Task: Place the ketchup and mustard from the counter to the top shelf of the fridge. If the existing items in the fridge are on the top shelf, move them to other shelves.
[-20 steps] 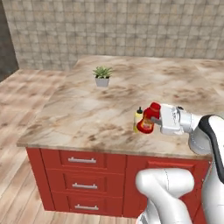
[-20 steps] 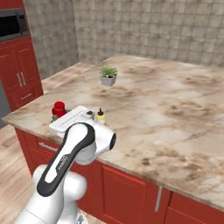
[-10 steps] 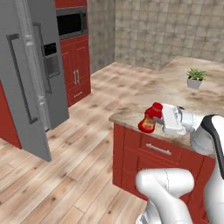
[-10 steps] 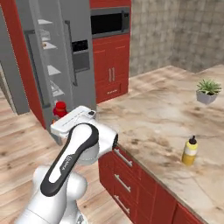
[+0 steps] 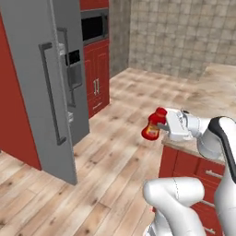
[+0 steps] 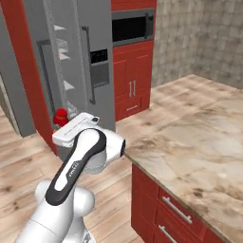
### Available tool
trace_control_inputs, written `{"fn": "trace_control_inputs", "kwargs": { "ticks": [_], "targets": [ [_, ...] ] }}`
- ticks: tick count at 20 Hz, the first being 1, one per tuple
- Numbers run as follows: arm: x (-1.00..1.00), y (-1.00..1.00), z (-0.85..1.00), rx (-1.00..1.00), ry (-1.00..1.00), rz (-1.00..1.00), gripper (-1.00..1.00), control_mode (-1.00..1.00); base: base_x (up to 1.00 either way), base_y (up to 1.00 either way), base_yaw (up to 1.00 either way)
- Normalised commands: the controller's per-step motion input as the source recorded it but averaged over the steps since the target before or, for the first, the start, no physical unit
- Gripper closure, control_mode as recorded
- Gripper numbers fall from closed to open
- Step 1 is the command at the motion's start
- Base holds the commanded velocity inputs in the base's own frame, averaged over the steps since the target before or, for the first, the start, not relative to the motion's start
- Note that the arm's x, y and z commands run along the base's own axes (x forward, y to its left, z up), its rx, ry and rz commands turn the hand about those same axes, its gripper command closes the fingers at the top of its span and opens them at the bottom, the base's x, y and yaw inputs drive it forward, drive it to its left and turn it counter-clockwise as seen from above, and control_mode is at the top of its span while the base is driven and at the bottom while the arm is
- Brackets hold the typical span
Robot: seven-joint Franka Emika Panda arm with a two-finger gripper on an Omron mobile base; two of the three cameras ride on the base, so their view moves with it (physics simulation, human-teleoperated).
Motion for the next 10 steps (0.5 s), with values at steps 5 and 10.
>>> {"fn": "trace_control_inputs", "kwargs": {
  "ticks": [5,10],
  "targets": [
    [0.00,0.00,0.00,0.00,0.00,0.00,1.00,1.00,0.97,0.98,-0.54],
    [0.00,0.00,0.00,0.00,0.00,0.00,1.00,1.00,0.58,0.97,-0.60]
  ]
}}
